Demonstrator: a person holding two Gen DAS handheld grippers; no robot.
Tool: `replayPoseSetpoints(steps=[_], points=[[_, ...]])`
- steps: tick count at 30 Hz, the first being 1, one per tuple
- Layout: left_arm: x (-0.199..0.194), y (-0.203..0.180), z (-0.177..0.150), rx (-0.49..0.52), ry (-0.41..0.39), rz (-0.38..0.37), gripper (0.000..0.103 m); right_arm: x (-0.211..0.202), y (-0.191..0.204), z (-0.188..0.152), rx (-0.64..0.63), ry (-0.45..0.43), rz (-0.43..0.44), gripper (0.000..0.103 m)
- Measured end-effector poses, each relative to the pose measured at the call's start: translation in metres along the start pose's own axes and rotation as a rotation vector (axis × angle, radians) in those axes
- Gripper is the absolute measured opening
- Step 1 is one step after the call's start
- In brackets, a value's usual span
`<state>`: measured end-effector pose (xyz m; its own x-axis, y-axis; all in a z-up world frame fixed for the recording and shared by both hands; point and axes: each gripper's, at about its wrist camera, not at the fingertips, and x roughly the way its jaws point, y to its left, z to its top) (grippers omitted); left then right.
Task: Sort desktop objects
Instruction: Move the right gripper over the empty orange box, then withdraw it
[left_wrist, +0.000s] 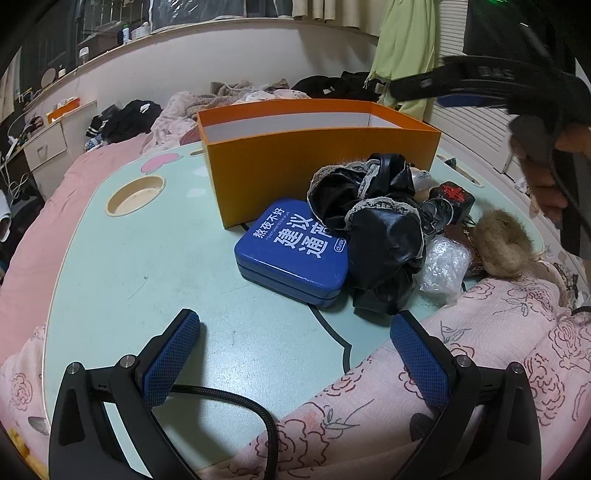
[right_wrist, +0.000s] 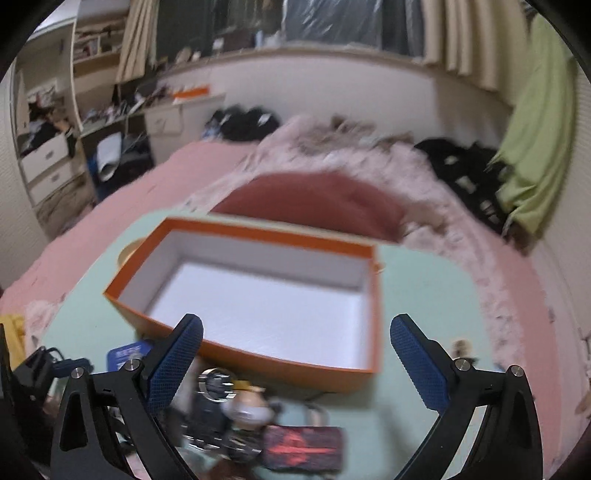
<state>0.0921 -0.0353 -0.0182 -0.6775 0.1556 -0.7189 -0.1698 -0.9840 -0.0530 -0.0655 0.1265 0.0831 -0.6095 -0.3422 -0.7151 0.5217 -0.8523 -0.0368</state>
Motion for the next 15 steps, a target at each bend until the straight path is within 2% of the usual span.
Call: replayPoseSetpoints(steps=[4,9,15], points=[[-0.001,-0.001,-0.001,-0.002,-0.005,-0.003,0.103,0.023,0.016,-0.004,-0.039,0.061,-0.011,0.102],[-0.001,0.0,-0.001,-0.003,-0.007,-0.004,0.103,0.033,0.024,-0.017,-0.079,0.077,-0.044,0.102],[-0.001,0.0,-0.002,-0.003,-0.007,-0.005,0.103,0.043,0.035,-0.015,-0.124,0.09,-0.07,0.102]])
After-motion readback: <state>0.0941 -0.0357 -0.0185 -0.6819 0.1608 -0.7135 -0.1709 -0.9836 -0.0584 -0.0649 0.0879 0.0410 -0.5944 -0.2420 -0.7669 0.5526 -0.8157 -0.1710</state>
